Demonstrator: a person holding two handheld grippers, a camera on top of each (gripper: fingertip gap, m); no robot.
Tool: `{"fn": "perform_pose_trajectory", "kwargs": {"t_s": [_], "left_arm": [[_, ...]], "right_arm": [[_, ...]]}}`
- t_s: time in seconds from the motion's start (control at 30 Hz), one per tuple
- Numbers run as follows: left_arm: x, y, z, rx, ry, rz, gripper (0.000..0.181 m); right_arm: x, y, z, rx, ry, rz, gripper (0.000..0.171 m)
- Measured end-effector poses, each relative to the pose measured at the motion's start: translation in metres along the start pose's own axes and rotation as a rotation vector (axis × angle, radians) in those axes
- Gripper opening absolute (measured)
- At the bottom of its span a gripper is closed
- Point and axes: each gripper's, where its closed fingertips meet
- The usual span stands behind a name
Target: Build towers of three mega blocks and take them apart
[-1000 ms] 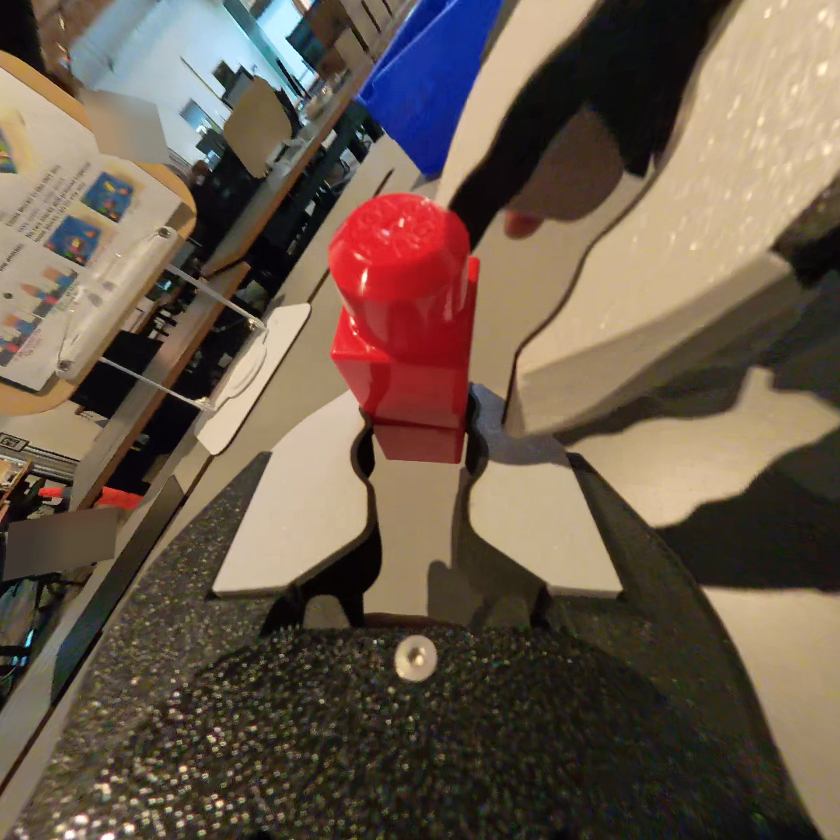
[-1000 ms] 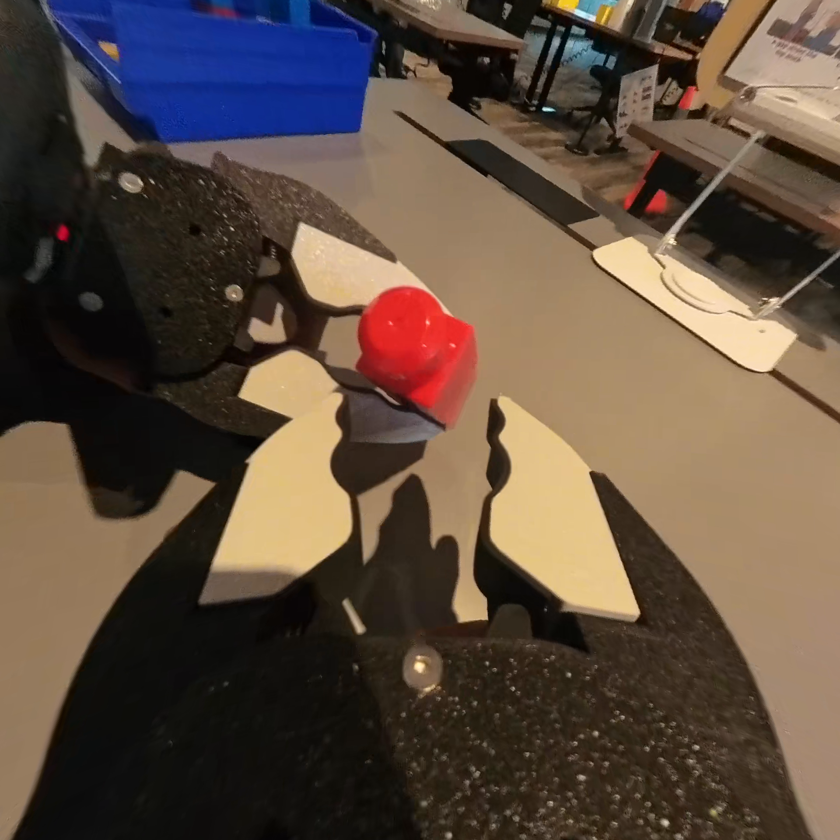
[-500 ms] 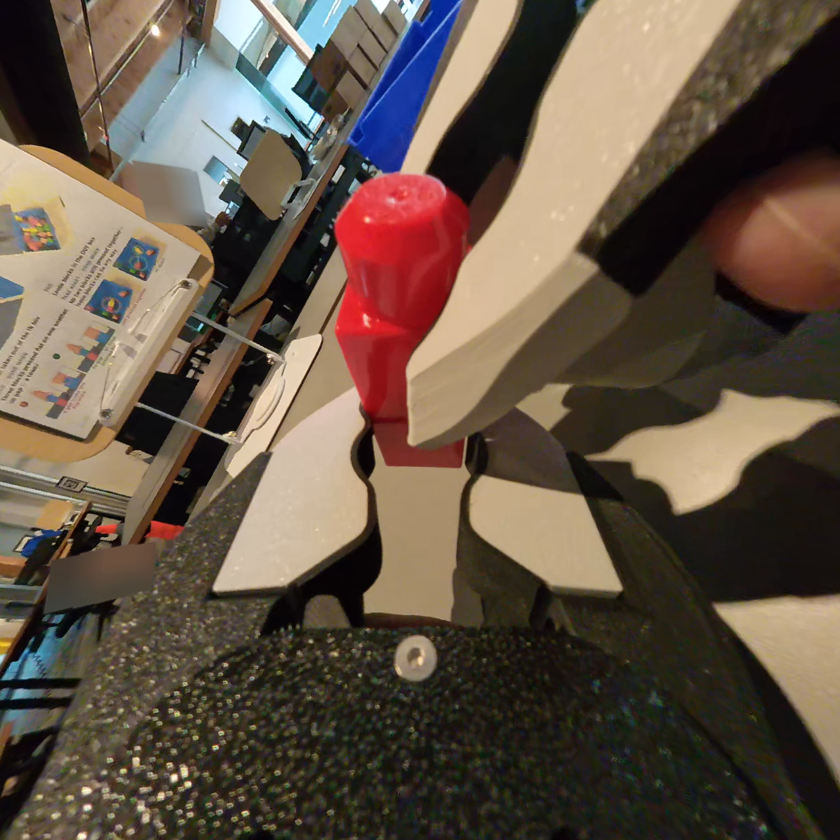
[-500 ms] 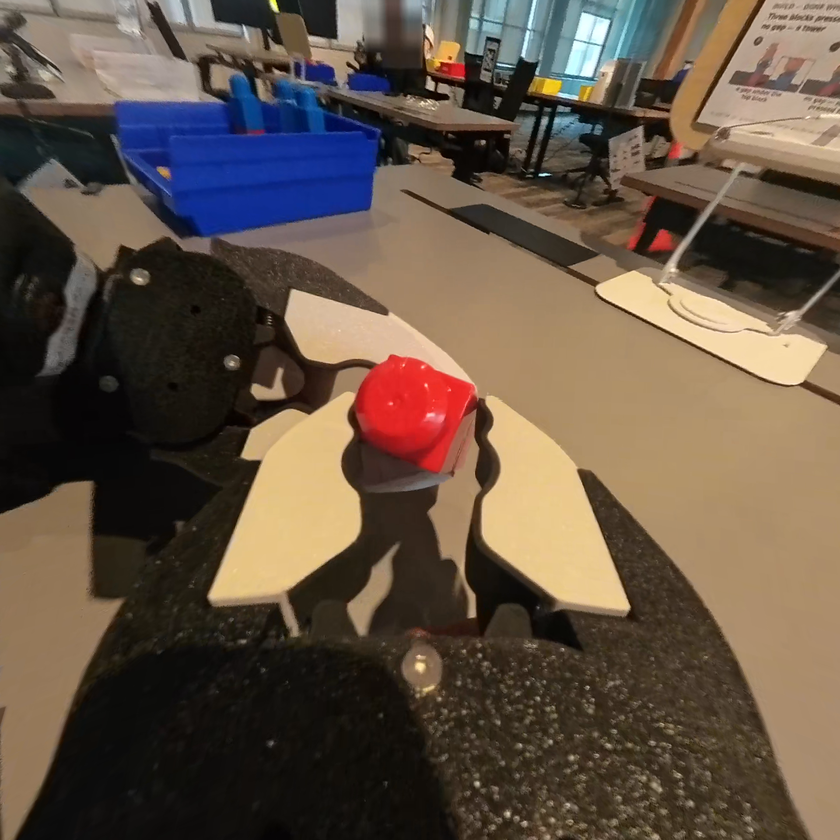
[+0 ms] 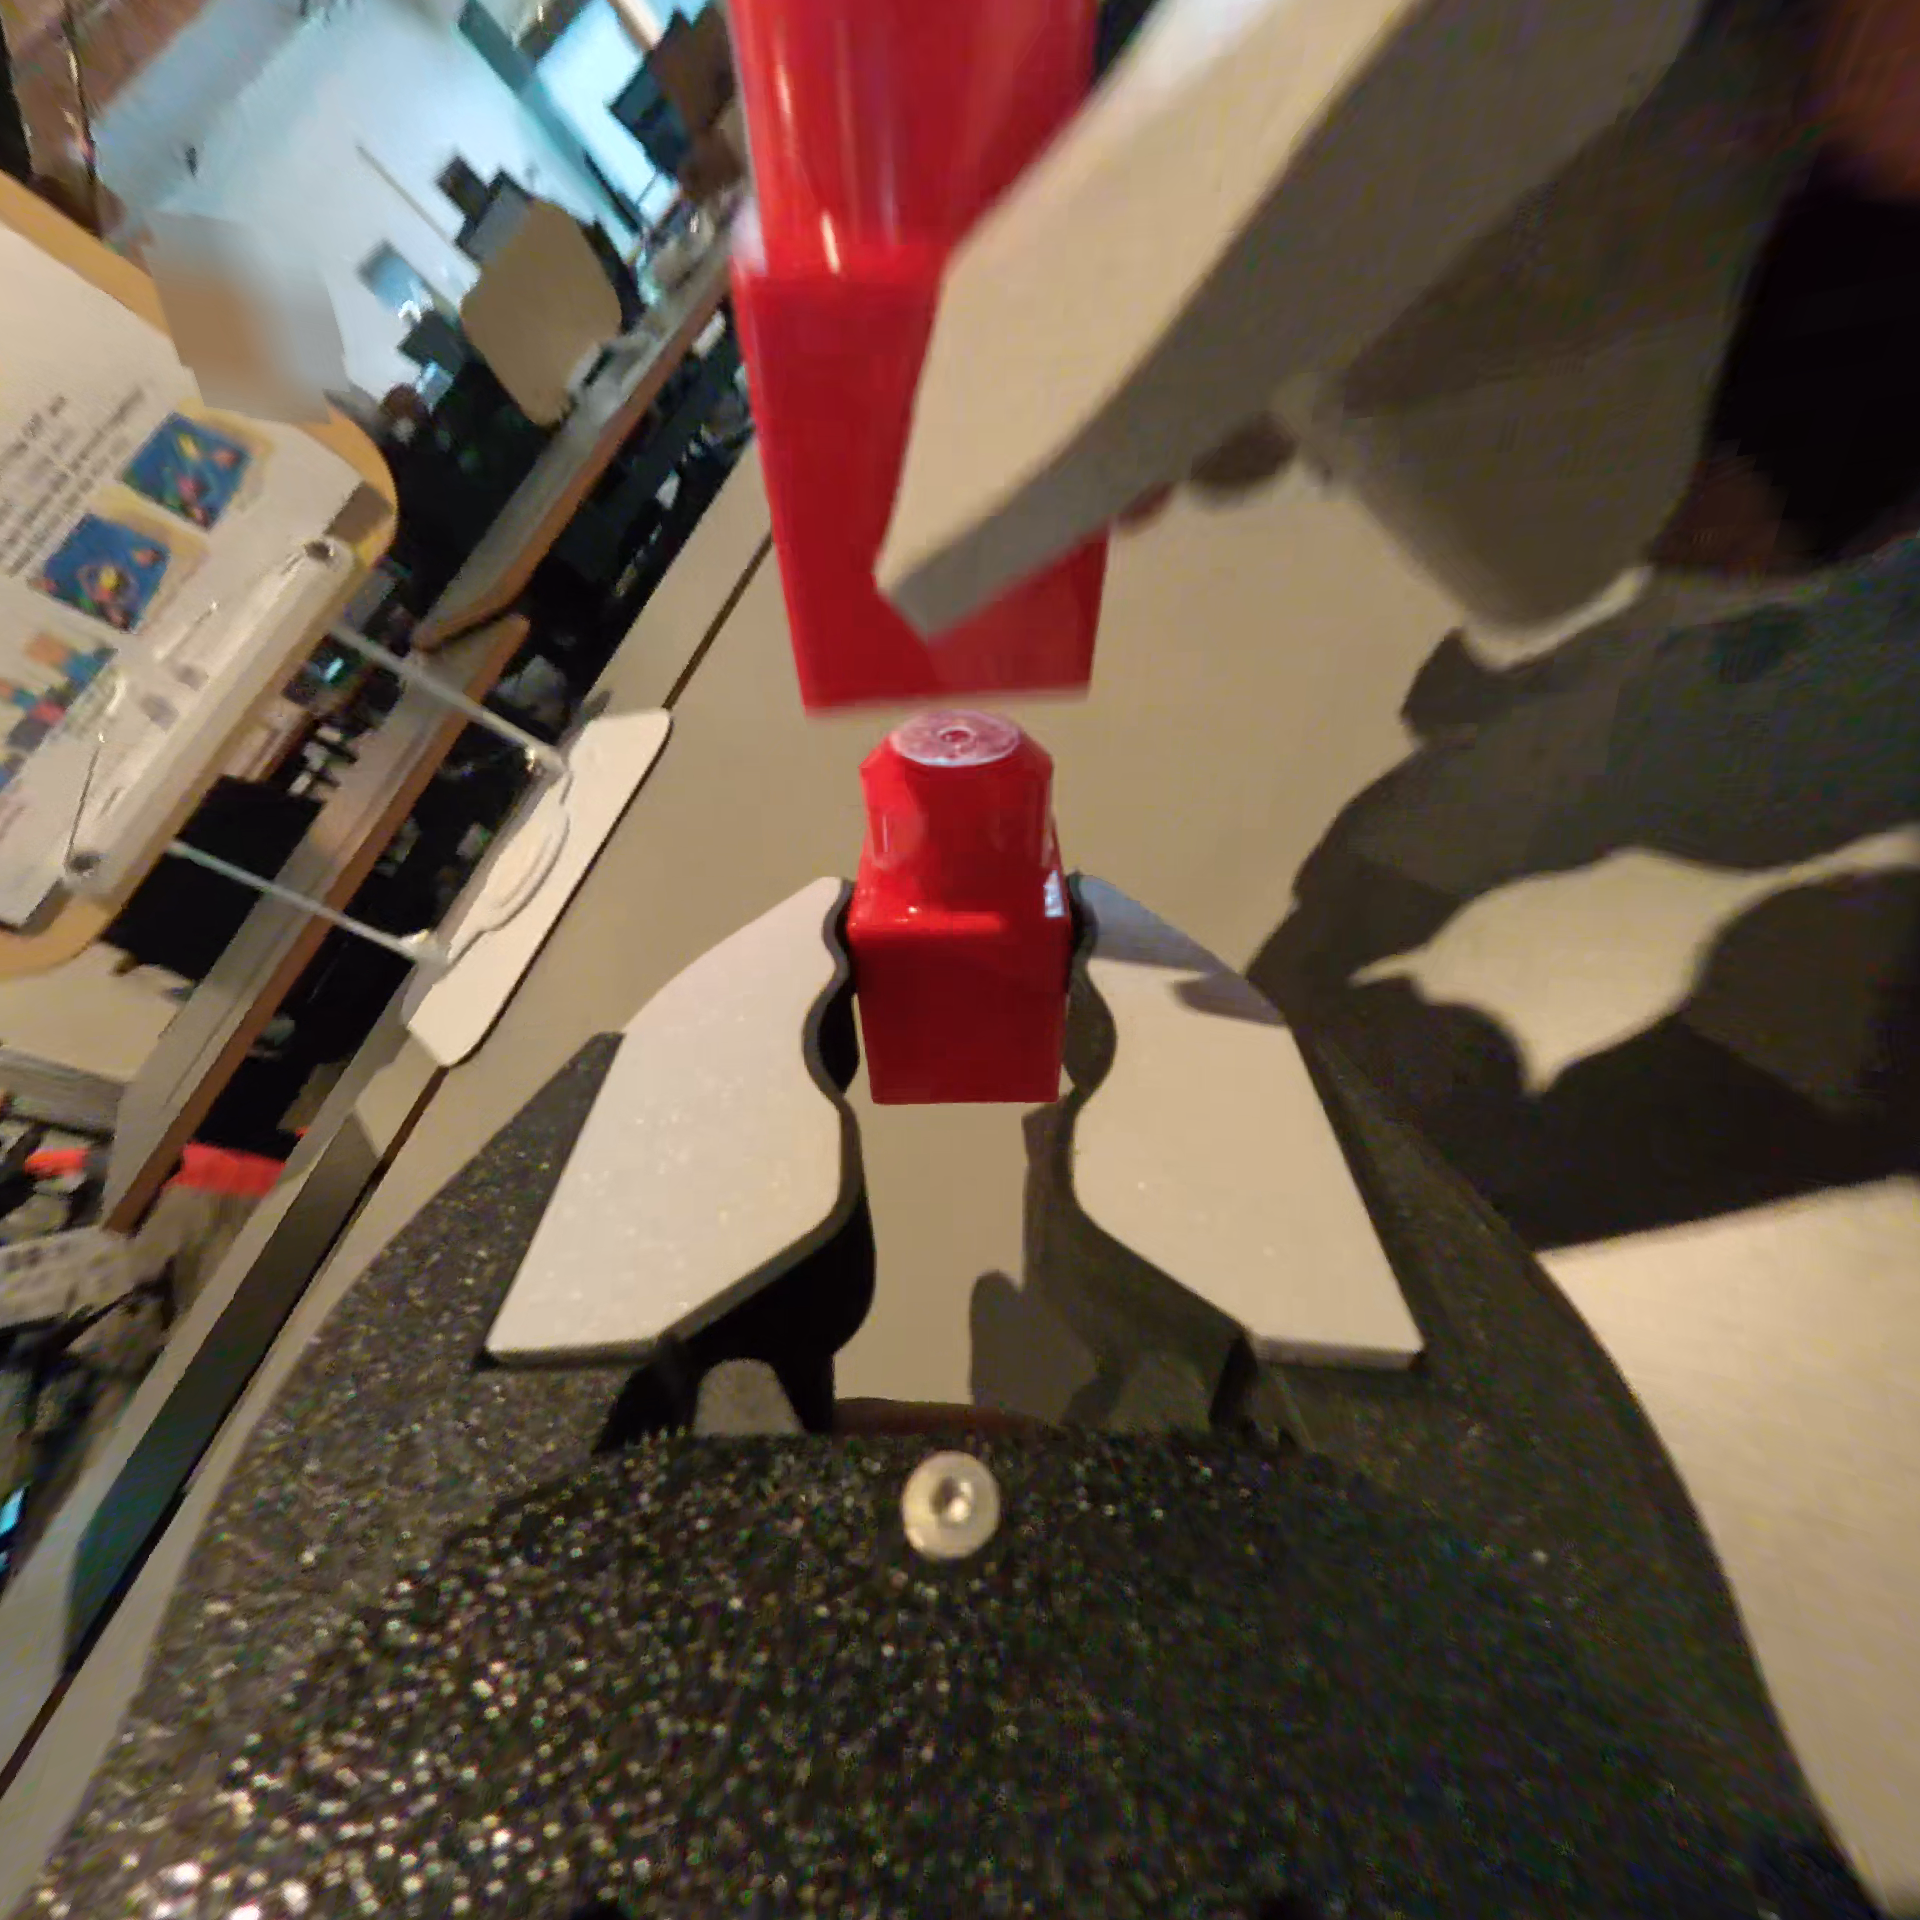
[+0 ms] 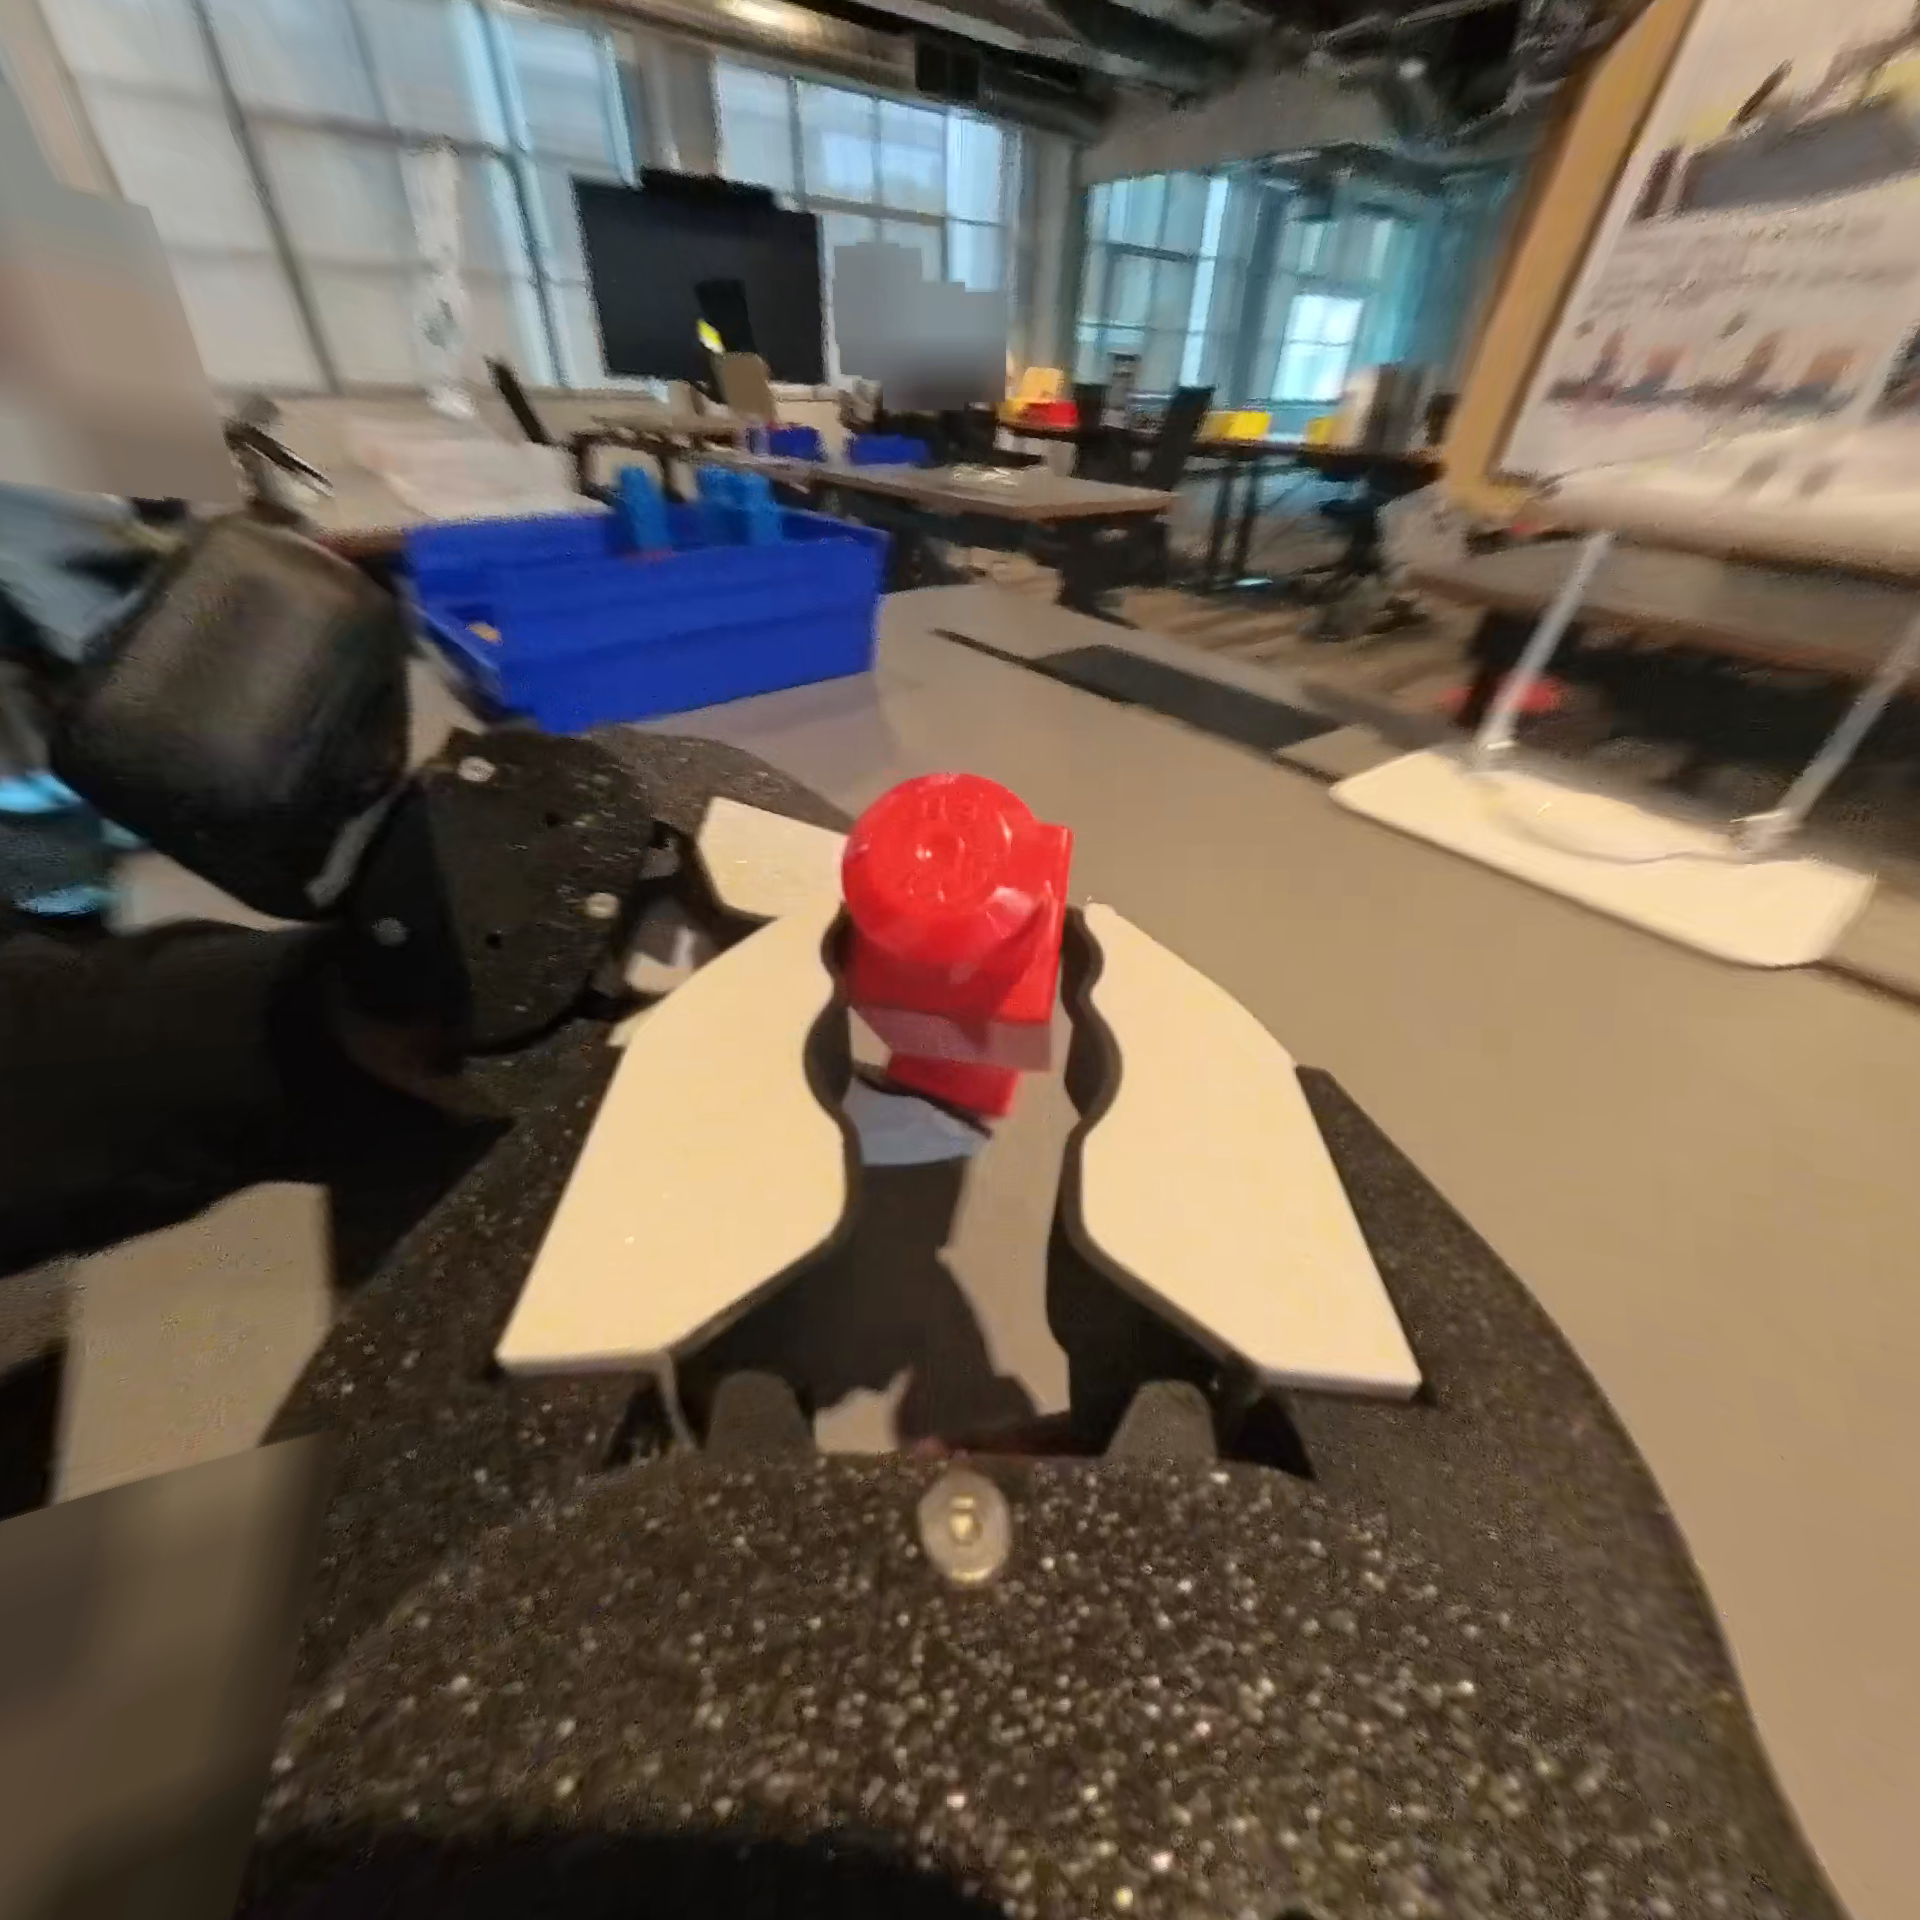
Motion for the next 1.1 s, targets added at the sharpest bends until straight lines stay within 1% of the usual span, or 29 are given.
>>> {"fn": "perform_pose_trajectory", "kwargs": {"t_s": [0.07,0.13,0.23,0.33,0.43,0.47,0.53,0.63,0.73,0.8,0.97,1.03,1.1], "left_arm": [[0.000,0.001,0.002,-0.003,0.021,-0.015,0.036],[-0.005,0.003,0.003,0.002,0.050,-0.047,0.036],[-0.003,0.002,0.001,0.000,0.017,-0.033,0.036],[0.000,0.001,-0.003,0.012,-0.008,-0.015,0.036],[0.001,-0.001,-0.006,0.024,-0.023,-0.005,0.036],[0.001,-0.001,-0.007,0.028,-0.025,-0.003,0.036],[0.002,-0.002,-0.009,0.033,-0.030,0.003,0.036],[0.003,-0.004,-0.010,0.037,-0.031,0.009,0.036],[0.004,-0.005,-0.010,0.036,-0.030,0.013,0.036],[0.005,-0.005,-0.010,0.037,-0.027,0.016,0.036],[0.004,-0.005,-0.010,0.038,-0.026,0.014,0.036],[0.003,-0.005,-0.009,0.034,-0.028,0.008,0.036],[0.000,-0.004,-0.008,0.024,-0.027,-0.005,0.036]], "right_arm": [[-0.007,0.004,-0.006,0.059,0.090,0.020,0.038],[-0.016,0.009,-0.010,0.078,0.108,0.008,0.038],[-0.037,0.027,-0.036,0.185,0.142,-0.022,0.038],[-0.067,0.068,-0.086,0.376,0.170,-0.078,0.038],[-0.084,0.132,-0.150,0.627,0.186,-0.108,0.038],[-0.082,0.154,-0.171,0.705,0.173,-0.103,0.038],[-0.065,0.191,-0.207,0.810,0.081,-0.066,0.038],[-0.030,0.227,-0.245,0.901,-0.076,-0.018,0.038],[-0.001,0.236,-0.263,0.917,-0.156,0.062,0.039],[0.007,0.234,-0.266,0.896,-0.182,0.078,0.041],[0.000,0.236,-0.264,0.882,-0.192,0.046,0.053],[-0.012,0.238,-0.260,0.878,-0.191,0.010,0.055],[-0.031,0.231,-0.246,0.836,-0.152,-0.029,0.054]]}}
Point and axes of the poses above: each gripper's, where its closed fingertips meet, y back along the fingers, x out of its underside, z = x × y across the jaws, and after that the axes turned 6 degrees about -z, right-handed
